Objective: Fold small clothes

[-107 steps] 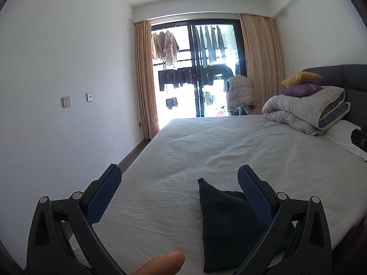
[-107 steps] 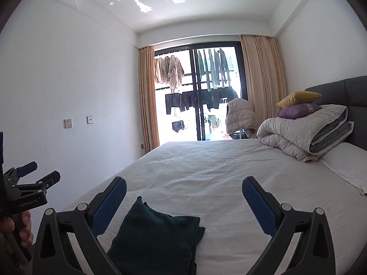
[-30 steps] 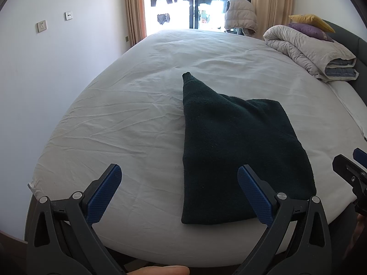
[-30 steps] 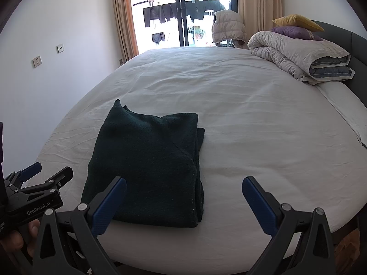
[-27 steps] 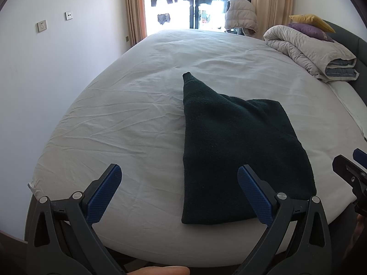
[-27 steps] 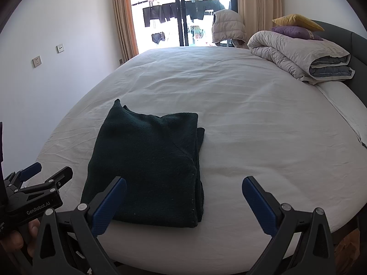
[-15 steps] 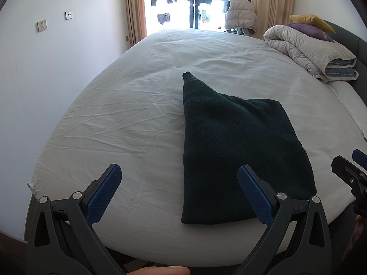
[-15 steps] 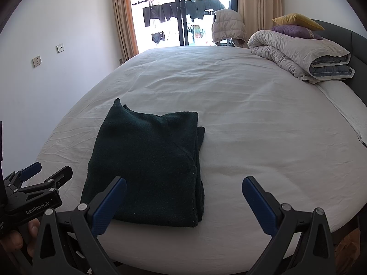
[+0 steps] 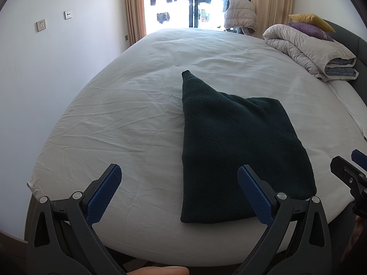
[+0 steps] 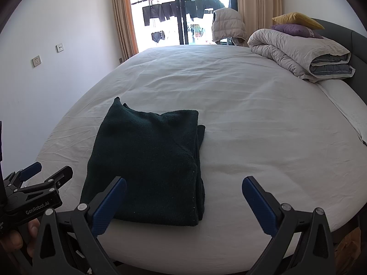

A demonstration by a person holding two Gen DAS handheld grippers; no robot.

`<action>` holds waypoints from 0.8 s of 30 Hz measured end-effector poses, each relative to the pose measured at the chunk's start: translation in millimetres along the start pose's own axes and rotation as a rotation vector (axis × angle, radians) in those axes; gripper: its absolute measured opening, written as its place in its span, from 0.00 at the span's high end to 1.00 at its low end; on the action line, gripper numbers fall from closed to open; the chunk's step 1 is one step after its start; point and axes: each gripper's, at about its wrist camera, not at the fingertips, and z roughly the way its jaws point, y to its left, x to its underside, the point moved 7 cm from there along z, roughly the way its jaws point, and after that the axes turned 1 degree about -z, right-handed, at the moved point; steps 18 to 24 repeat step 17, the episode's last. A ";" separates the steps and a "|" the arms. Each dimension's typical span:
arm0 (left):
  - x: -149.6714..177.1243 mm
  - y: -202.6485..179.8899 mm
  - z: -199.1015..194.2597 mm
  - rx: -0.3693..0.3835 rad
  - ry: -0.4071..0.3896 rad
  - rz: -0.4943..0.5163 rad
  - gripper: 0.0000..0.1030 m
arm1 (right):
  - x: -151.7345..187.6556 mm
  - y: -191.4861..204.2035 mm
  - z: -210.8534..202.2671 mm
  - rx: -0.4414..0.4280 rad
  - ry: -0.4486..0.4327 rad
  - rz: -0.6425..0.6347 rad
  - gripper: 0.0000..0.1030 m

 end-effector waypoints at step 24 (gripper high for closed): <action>1.0 1.8 3.1 0.008 0.009 -0.010 0.00 | 10.5 -0.2 6.6 -0.004 0.011 0.008 0.00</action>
